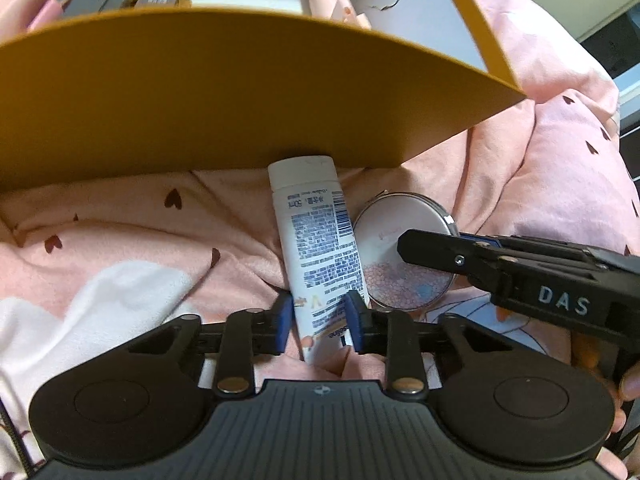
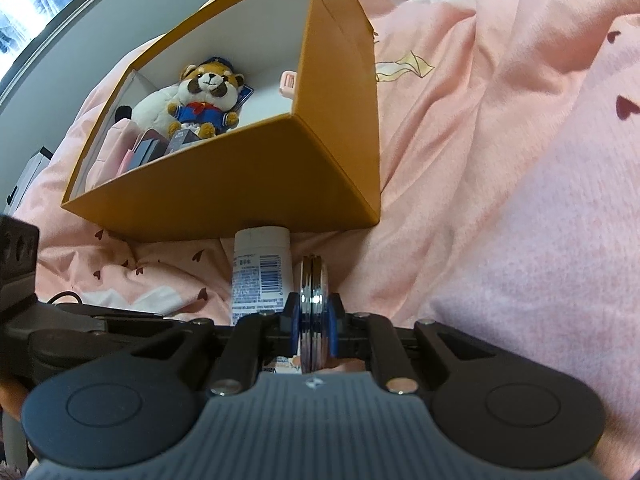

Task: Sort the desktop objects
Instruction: 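Lift the lotion tube and compact mirror off the bedspread with both tools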

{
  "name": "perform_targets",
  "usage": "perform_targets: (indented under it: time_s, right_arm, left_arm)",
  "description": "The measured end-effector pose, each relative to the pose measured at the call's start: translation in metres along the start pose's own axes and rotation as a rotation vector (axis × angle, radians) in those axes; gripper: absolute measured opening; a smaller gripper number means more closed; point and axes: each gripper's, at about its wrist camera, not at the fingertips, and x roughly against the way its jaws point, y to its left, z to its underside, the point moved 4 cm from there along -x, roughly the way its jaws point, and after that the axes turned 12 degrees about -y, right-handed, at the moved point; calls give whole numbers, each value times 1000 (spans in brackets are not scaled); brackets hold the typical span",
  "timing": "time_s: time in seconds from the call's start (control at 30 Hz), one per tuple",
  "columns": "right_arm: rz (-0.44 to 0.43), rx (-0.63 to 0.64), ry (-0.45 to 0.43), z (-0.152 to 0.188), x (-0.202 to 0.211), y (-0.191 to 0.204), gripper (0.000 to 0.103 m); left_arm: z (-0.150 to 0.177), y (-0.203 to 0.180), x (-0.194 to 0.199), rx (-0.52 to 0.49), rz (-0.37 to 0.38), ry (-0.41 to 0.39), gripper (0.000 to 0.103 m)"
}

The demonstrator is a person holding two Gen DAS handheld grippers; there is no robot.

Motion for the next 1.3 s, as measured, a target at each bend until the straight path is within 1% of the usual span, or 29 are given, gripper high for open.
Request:
perform_targets:
  time_s: [0.03, 0.1, 0.2, 0.27, 0.33, 0.4, 0.47, 0.53, 0.57, 0.63, 0.77, 0.8, 1.03, 1.17, 1.23, 1.3]
  right_arm:
    - [1, -4, 0, 0, 0, 0, 14]
    - [3, -11, 0, 0, 0, -1, 14]
    - [4, -19, 1, 0, 0, -2, 15]
    - [4, -20, 1, 1, 0, -3, 15]
    - [4, -20, 2, 1, 0, -3, 15]
    - [4, -20, 3, 1, 0, -3, 15]
    - [3, -22, 1, 1, 0, -3, 15]
    - [3, -22, 1, 1, -1, -3, 15]
    - [3, -22, 1, 1, -1, -3, 15]
    - [4, -20, 2, 1, -1, -3, 15]
    - [1, -22, 1, 1, 0, -3, 15]
    - [1, -21, 1, 1, 0, -3, 15]
    - [2, -21, 0, 1, 1, -2, 15]
    - [1, -21, 0, 1, 1, -2, 15]
    - [1, -21, 0, 1, 1, -2, 15]
    - [1, -22, 0, 1, 2, -2, 15]
  left_arm:
    - [0, -2, 4, -15, 0, -14, 25]
    - [-2, -8, 11, -48, 17, -44, 24]
    - [-2, -17, 20, -87, 74, -75, 24]
    - [-1, -28, 17, -109, 119, -73, 23]
    - [1, -33, 14, -128, 101, -60, 23]
    - [1, -32, 10, -107, 96, -35, 22]
    - [4, -28, 2, -79, 74, 13, 22]
    - [9, -38, -25, -74, 35, 60, 22]
    - [9, -38, -27, -73, 32, 63, 22]
    - [9, -40, -26, -75, 33, 58, 20]
    - [6, -41, -20, -72, 32, 19, 12]
    - [5, -37, -12, -75, 30, 14, 11]
    - [3, -38, -1, -68, -15, -15, 8]
    - [1, -43, 10, -108, -57, -32, 7]
    - [-1, -46, 21, -158, -95, -56, 7]
    - [-5, -52, 32, -209, -130, -111, 6]
